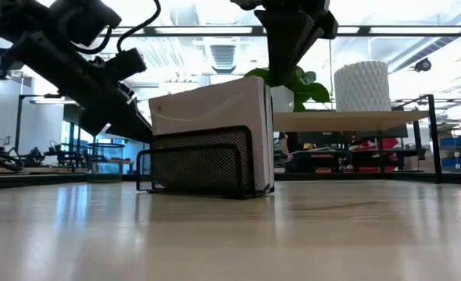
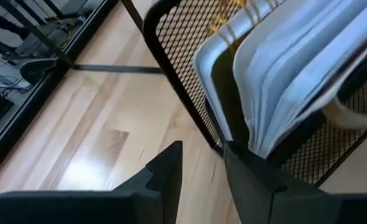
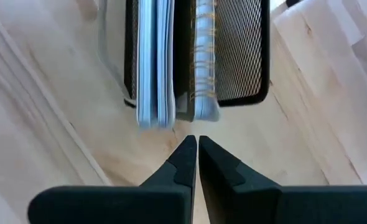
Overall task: Stock shelves
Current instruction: Put the green notebook into the black mesh bookshelf, then put the pink notebook into the black mesh bookshelf
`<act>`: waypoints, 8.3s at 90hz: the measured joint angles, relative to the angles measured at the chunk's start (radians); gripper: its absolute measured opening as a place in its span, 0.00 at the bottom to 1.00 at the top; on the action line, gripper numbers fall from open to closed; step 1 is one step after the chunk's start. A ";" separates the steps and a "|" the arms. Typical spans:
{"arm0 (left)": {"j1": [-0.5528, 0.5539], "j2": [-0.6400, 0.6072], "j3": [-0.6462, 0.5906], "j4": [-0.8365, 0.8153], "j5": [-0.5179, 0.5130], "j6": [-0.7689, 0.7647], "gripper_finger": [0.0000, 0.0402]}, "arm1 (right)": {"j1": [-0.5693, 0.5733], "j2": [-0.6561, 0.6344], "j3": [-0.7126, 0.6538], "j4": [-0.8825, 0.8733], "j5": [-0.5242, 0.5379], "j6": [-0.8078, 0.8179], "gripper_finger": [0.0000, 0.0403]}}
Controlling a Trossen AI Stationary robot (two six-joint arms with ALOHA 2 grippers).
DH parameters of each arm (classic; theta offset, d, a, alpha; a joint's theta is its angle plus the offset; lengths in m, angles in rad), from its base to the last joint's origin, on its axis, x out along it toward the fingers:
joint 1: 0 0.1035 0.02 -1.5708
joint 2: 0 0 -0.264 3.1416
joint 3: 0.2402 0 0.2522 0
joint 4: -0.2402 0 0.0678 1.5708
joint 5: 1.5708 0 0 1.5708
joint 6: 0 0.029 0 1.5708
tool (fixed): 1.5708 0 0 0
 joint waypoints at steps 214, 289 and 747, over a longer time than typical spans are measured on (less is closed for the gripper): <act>-0.398 -0.155 0.059 -0.432 0.335 -0.587 0.25 | 0.134 0.022 -0.071 0.397 -0.045 -0.141 0.00; -0.797 -0.069 0.059 -0.178 0.241 -1.075 0.24 | 0.244 0.342 -0.072 1.334 -0.096 -0.540 0.00; -0.916 -0.039 0.109 -0.032 0.153 -1.051 0.19 | 0.085 0.403 -0.095 1.197 0.115 -1.178 0.32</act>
